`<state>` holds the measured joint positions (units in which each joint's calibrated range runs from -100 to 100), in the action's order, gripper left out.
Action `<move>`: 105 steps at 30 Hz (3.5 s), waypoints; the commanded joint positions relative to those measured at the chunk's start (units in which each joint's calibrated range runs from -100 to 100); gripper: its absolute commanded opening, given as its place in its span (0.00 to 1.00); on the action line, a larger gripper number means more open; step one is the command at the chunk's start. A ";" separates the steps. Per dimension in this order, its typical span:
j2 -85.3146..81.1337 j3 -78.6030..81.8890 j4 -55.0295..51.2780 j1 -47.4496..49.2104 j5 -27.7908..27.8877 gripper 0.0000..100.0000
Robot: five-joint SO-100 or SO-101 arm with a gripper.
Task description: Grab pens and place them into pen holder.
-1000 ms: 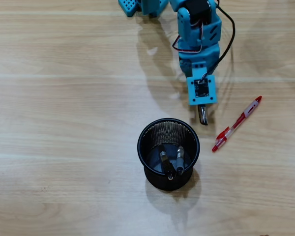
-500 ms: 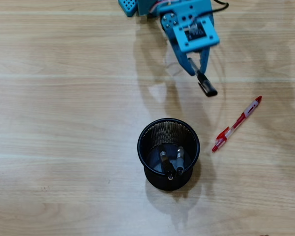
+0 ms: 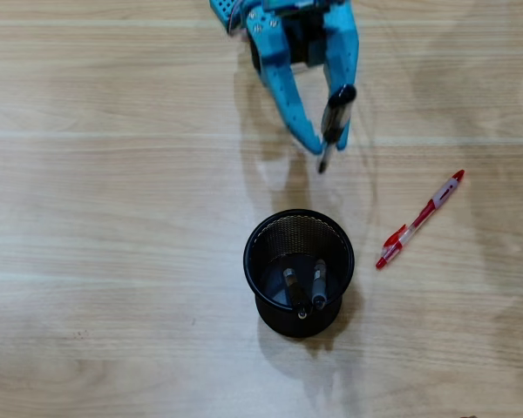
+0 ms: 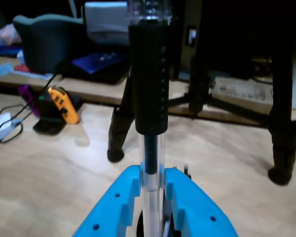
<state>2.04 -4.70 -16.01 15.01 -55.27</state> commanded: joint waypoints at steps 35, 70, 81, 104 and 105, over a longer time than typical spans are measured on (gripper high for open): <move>9.47 12.76 24.62 -0.79 5.95 0.17; 19.74 -21.90 -40.98 26.37 44.06 0.05; 26.62 -22.08 -40.34 26.37 46.94 0.10; 36.05 -21.18 -41.71 25.73 46.94 0.22; 36.05 -21.18 -41.71 25.83 46.94 0.22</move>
<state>38.83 -23.96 -58.22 41.31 -8.61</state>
